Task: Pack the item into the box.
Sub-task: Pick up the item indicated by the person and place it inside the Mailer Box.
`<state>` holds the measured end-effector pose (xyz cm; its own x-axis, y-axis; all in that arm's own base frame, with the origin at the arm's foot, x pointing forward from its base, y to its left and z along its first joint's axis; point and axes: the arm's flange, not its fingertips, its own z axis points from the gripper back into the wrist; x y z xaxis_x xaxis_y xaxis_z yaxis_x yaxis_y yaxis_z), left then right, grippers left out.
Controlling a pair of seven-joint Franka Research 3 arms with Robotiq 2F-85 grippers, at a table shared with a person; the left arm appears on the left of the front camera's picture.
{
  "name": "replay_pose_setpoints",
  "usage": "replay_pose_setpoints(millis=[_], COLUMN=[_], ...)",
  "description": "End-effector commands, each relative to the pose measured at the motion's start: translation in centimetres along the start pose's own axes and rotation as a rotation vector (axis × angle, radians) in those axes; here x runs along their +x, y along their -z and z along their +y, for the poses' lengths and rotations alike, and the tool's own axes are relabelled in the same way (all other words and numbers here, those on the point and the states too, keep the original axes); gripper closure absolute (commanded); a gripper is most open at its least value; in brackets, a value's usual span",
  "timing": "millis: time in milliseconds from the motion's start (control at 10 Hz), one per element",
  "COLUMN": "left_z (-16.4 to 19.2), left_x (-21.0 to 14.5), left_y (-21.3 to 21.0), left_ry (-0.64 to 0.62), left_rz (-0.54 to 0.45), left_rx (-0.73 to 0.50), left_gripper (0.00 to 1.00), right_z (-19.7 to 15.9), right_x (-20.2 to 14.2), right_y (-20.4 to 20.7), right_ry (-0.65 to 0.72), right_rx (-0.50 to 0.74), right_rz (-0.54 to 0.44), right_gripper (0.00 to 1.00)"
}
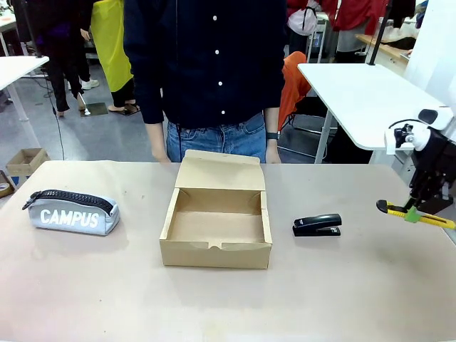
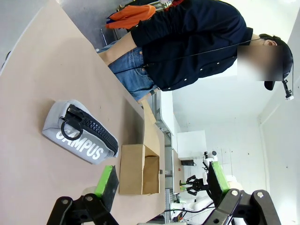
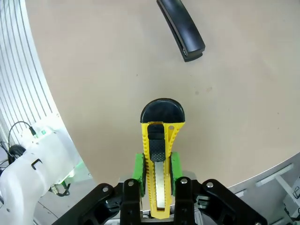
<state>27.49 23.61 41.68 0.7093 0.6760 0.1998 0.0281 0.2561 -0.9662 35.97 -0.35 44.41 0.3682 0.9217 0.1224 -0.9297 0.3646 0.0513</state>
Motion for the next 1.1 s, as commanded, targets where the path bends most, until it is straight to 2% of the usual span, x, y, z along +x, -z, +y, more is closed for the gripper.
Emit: replay_pose_setpoints(millis=[0, 100, 200, 400, 500, 700, 800, 900, 1000], left_z=[0.0, 0.0, 0.0, 0.0, 0.0, 0.0, 0.0, 0.0, 0.0], left_x=[0.1, 0.1, 0.1, 0.1, 0.1, 0.1, 0.1, 0.1, 0.1], left_y=[0.0, 0.0, 0.0, 0.0, 0.0, 0.0, 0.0, 0.0, 0.0], left_ry=[0.020, 0.020, 0.020, 0.020, 0.020, 0.020, 0.020, 0.020, 0.020], left_rz=[-0.009, -0.009, -0.009, -0.009, -0.009, -0.009, -0.009, -0.009, -0.009], left_rx=[-0.019, -0.019, -0.019, -0.019, -0.019, -0.019, -0.019, -0.019, -0.019], left_gripper=[0.00, 0.00, 0.00, 0.00, 0.00, 0.00, 0.00, 0.00, 0.00], right_z=[0.0, 0.4, 1.2, 4.5, 6.8, 9.9, 11.4, 12.8, 13.4], right_x=[0.0, 2.2, 5.0, 13.5, 18.9, 28.0, 31.4, 34.3, 35.4], right_y=[-0.1, 0.3, -1.4, -4.9, -6.0, -5.3, -3.6, -1.1, 0.4], right_ry=[0.001, -0.040, -0.092, -0.223, -0.320, -0.429, -0.460, -0.439, -0.396], right_rx=[-0.001, -0.028, -0.098, -0.192, -0.199, -0.120, -0.056, 0.005, 0.007], right_rz=[-0.001, -0.032, -0.087, -0.039, -0.020, -0.028, -0.047, -0.052, -0.037], right_gripper=[0.73, 0.73, 0.73, 0.73, 0.73, 0.73, 0.73, 0.73, 0.73])
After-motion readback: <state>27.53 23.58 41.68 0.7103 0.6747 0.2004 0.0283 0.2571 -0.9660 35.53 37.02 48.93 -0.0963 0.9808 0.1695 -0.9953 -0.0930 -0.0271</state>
